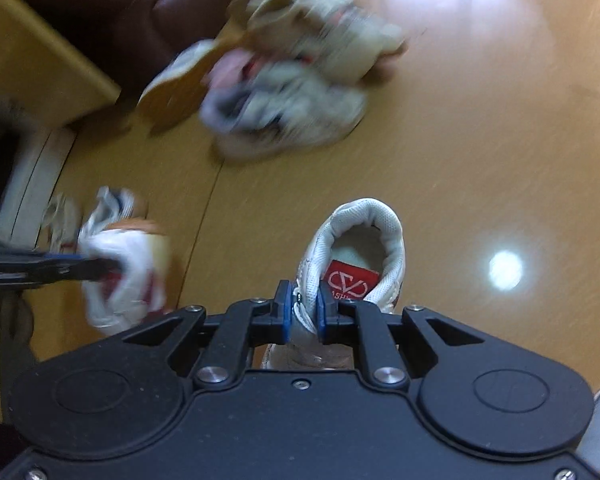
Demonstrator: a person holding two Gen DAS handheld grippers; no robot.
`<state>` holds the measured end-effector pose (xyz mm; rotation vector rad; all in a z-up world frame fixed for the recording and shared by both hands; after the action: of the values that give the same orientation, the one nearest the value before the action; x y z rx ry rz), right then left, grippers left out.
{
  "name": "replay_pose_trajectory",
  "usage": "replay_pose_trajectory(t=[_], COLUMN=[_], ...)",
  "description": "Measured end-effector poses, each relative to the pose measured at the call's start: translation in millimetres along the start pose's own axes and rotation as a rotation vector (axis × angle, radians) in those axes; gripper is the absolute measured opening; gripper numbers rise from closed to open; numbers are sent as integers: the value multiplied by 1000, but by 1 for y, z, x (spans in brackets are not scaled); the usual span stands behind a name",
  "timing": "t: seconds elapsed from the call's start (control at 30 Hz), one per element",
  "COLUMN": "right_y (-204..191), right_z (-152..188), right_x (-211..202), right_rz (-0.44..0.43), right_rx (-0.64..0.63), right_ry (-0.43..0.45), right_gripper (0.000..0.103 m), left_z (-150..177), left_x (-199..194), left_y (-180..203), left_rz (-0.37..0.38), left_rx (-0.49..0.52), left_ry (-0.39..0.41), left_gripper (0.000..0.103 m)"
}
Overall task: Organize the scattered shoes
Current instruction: 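Carry both shoes beside the cabinet and set them down side by side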
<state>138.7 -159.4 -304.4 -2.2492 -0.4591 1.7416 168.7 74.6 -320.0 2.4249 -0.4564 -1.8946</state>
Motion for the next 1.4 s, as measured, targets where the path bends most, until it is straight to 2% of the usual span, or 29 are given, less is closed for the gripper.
replay_pose_trajectory(t=[0.03,0.1,0.17,0.23,0.27,0.3,0.4,0.57,0.67,0.73,0.8,0.87,0.9,0.97,1.07,1.13,1.27,1.4], right_y=[-2,-7,-12,-15,-17,-19,-20,-23,-25,-23,-21,-18,-18,-20,-28,-24,-21,-20], right_z=[0,0,0,-1,-1,0,3,11,15,15,15,14,14,15,19,18,14,9], right_x=[5,17,28,32,34,36,37,34,33,32,31,32,33,35,39,40,41,43], right_rz=[-1,-5,-11,-13,-19,-23,-37,-55,-64,-71,-74,-70,-73,-75,-53,-79,-127,-169], right_rx=[-4,-10,-19,-29,-34,-41,-53,-60,-86,-96,-116,-135,-139,-162,-210,-150,-54,68], right_ry=[-7,-22,-34,-37,-40,-42,-38,-35,-47,-45,-38,-21,-17,-16,-17,-15,-14,12], right_gripper=[12,12,12,12,12,11,11,12,12,12,11,11,11,10,10,10,10,10], left_z=[-2,-8,-9,-8,-7,-4,5,11,9,7,12,14,15,15,14,13,11,7], left_x=[3,8,6,1,-1,-6,-13,-6,3,14,28,32,36,42,39,34,23,16], left_y=[0,4,9,15,17,21,30,42,45,44,50,54,56,60,56,52,48,52], left_rz=[-8,-85,-101,-126,-125,-97,-46,-34,-22,-49,-90,-105,-124,-151,-96,-50,-4,36], left_rx=[13,53,93,153,170,191,242,309,331,330,400,424,433,450,415,399,418,468], left_ry=[1,24,26,26,27,31,62,118,140,133,124,121,114,106,120,122,121,119], left_gripper=[9,10,12,18,19,24,59,59,55,51,50,41,29,23,15,11,9,8])
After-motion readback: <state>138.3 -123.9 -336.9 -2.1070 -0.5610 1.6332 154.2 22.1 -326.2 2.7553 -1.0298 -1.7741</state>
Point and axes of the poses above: each gripper's, at about its wrist camera, not at the fingertips, and x roughly the way its jaws point, y to its right, z to its underside, the point moved 5 cm from there along x, roughly the way its jaws point, and after that the axes turned 3 degrees about -z, right-handed, at the moved point
